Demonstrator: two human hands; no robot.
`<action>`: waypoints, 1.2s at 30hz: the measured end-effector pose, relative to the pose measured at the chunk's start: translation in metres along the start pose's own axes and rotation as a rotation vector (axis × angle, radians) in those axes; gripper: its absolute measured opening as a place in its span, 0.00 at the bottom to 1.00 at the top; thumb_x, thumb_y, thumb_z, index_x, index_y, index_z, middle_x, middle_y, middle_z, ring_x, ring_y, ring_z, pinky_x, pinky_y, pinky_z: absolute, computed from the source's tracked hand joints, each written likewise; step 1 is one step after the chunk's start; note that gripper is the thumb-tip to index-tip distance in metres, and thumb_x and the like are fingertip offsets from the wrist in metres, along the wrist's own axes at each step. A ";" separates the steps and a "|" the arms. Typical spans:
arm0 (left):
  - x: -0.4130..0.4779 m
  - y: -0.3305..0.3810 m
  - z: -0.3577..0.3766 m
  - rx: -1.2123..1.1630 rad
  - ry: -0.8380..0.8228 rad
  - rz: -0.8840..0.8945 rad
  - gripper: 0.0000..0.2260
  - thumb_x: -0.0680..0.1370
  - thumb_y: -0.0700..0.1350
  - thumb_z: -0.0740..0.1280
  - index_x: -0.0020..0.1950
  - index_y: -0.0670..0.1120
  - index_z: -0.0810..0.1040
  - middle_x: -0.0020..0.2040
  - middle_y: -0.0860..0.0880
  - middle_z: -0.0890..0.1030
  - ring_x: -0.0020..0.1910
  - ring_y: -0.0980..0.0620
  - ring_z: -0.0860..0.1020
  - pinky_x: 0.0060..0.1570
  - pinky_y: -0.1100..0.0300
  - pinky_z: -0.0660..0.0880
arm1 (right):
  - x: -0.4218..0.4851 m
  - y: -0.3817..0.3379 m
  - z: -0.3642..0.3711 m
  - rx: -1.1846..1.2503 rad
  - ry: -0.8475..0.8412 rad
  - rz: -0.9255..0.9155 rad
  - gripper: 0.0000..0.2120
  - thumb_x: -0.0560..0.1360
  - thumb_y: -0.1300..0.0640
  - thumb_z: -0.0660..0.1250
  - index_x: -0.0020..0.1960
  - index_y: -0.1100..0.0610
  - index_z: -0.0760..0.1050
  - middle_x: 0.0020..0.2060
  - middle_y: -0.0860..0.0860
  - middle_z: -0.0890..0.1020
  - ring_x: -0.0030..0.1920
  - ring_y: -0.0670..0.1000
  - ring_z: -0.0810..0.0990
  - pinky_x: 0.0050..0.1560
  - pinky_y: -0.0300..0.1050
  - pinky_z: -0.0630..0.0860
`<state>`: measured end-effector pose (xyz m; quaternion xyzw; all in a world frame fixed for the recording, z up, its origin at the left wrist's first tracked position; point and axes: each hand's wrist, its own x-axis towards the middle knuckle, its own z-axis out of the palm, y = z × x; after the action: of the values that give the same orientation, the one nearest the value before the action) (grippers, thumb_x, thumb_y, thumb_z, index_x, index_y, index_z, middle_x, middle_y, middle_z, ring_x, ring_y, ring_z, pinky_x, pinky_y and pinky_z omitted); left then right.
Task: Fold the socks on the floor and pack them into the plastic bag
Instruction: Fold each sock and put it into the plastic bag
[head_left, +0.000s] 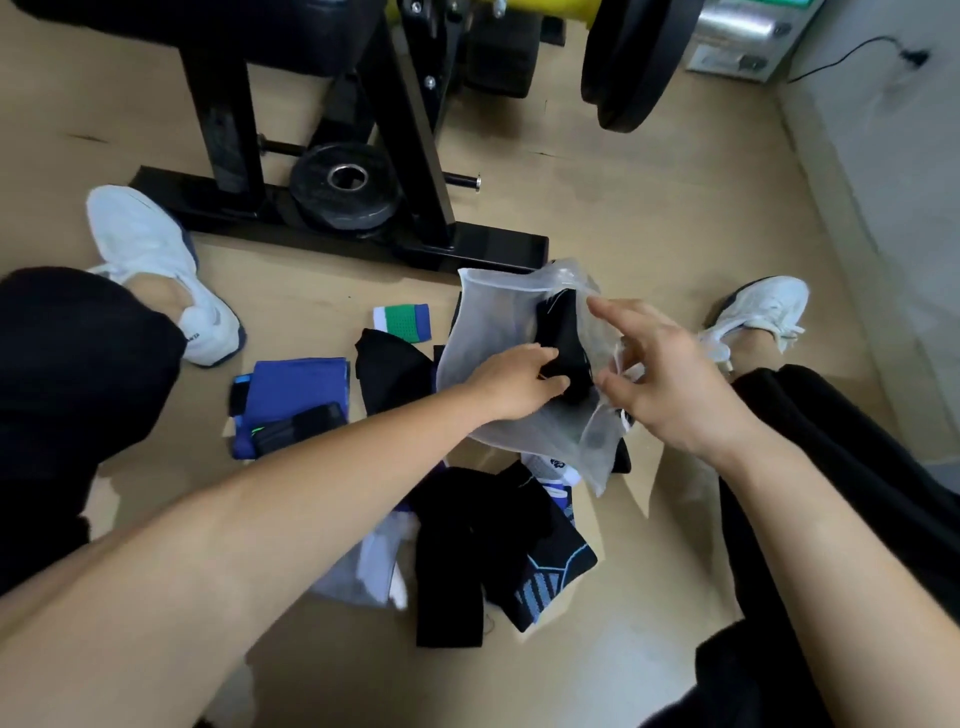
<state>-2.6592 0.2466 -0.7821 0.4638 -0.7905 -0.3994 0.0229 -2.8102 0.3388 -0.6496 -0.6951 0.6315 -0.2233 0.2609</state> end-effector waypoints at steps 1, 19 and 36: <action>-0.015 -0.001 -0.005 -0.027 0.054 0.046 0.25 0.81 0.59 0.63 0.76 0.50 0.71 0.74 0.49 0.72 0.73 0.49 0.70 0.70 0.47 0.69 | 0.001 0.000 0.004 -0.017 -0.014 -0.001 0.33 0.73 0.67 0.70 0.76 0.52 0.67 0.60 0.41 0.72 0.42 0.46 0.76 0.49 0.36 0.75; -0.156 -0.180 -0.057 0.430 -0.124 -0.304 0.37 0.73 0.66 0.70 0.79 0.59 0.61 0.79 0.50 0.59 0.75 0.42 0.61 0.60 0.45 0.72 | -0.005 -0.004 0.158 -0.620 -0.389 0.034 0.64 0.60 0.33 0.77 0.80 0.50 0.39 0.78 0.50 0.50 0.69 0.63 0.64 0.63 0.62 0.73; -0.153 -0.217 -0.036 0.478 -0.341 -0.243 0.29 0.66 0.55 0.81 0.62 0.55 0.71 0.79 0.54 0.51 0.67 0.41 0.64 0.57 0.42 0.75 | 0.057 0.096 0.129 -0.530 -0.421 0.364 0.32 0.73 0.37 0.69 0.72 0.49 0.69 0.65 0.53 0.74 0.65 0.58 0.71 0.66 0.55 0.72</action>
<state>-2.4023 0.2852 -0.8481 0.4734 -0.7931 -0.2743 -0.2676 -2.7949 0.2862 -0.8109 -0.6456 0.7131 0.1451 0.2315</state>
